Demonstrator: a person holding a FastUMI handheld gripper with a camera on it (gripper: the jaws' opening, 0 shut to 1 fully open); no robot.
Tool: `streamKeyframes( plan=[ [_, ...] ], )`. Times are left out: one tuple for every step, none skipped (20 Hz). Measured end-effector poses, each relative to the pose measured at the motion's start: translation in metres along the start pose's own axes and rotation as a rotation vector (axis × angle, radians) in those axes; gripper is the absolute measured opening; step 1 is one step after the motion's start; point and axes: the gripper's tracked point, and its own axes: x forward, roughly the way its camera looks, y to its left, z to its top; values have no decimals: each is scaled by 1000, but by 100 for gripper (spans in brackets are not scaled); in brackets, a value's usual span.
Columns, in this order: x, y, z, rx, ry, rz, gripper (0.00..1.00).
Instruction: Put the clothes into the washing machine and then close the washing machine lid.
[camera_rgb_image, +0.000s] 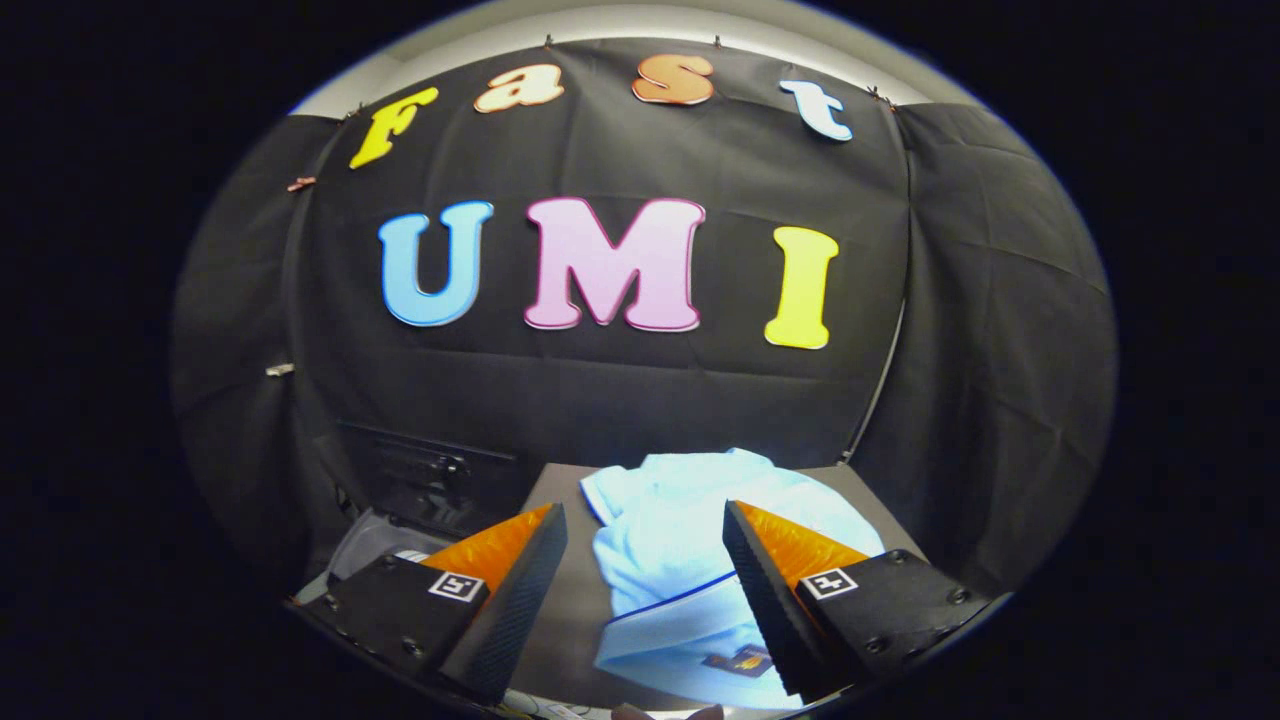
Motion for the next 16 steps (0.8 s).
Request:
streamKeyframes(
  plan=[
    [10, -6, -1, -6, 22, -11, 99],
    [17, -10, -3, -17, 46, -18, 99],
    [22, -17, -5, -23, 65, -36, 99],
    [27, -24, -6, -28, 73, -54, 99],
    [32, -31, -11, -37, 85, -70, 99],
    [37, -38, -18, -49, 105, -89, 99],
    [40, -48, -27, -65, 131, -114, 99],
    [43, -55, -34, -76, 151, -129, 99],
    [45, -59, -39, -82, 168, -133, 99],
    [47, -62, -42, -75, 173, -133, 99],
    [50, -65, -47, -58, 189, -132, 99],
    [52, -66, -62, -31, 235, -129, 99],
    [49, -64, -73, 3, 283, -116, 99],
    [50, -62, -70, 42, 257, -107, 99],
    [54, -61, -72, 54, 249, -84, 98],
    [50, -61, -75, 51, 251, -65, 89]
  ],
)
